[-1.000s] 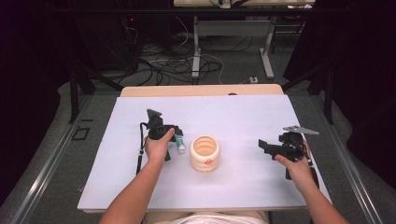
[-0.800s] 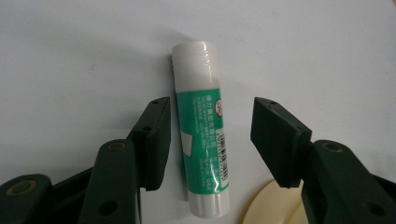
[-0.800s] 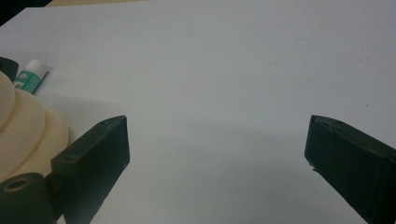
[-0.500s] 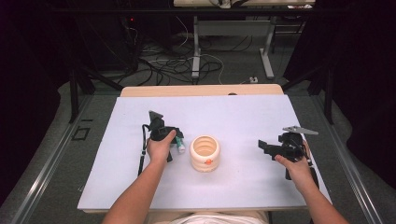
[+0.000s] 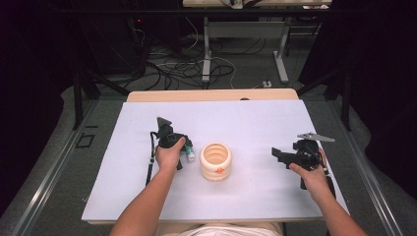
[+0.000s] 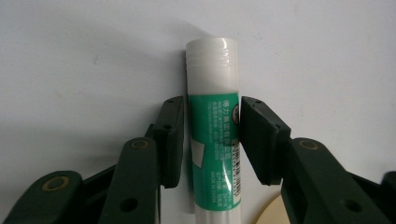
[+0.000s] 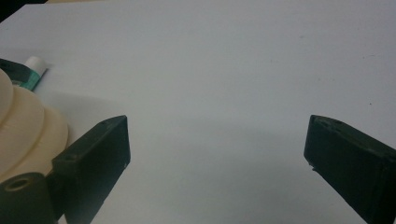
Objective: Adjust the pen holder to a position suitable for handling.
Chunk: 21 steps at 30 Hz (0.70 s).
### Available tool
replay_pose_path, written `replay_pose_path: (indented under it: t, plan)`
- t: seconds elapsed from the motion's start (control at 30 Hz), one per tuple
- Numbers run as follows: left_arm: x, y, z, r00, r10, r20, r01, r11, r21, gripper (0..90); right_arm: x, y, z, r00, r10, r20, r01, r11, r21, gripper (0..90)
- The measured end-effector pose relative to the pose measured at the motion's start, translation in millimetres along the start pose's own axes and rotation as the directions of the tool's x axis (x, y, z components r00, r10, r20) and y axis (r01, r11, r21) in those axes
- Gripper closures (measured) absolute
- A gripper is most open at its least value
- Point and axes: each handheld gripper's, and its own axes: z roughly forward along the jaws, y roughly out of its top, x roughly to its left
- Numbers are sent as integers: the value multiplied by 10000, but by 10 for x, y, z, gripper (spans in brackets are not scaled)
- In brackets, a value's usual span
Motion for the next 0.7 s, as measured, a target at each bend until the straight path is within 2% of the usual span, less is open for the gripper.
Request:
replay_pose_path:
  t: [0.1, 0.23, 0.33, 0.47, 0.7]
  plan:
    - [6, 2, 5, 9999, -79, 120, 79, 10000, 38, 622, 0, -1, 2, 10000, -5, -42, 5, 10000, 2, 65]
    - [-13, -5, 16, 9998, -187, 49, 187, 9998, 14, 640, -9, -3, 2, 9999, -133, -40, 133, 9999, 1, 65]
    - [-16, -5, 18, 9997, -236, 45, 237, 9997, -10, 642, 4, -2, 9, 10000, -4, -40, 4, 10000, 46, 65]
    - [-8, -1, 15, 9996, -265, 90, 265, 9996, 36, 645, 4, -3, 19, 9999, -151, 12, 151, 9999, 18, 66]
    - [-6, 1, 17, 9995, -307, 98, 307, 9995, 35, 649, 0, -2, 14, 10000, -82, -5, 82, 10000, 51, 66]
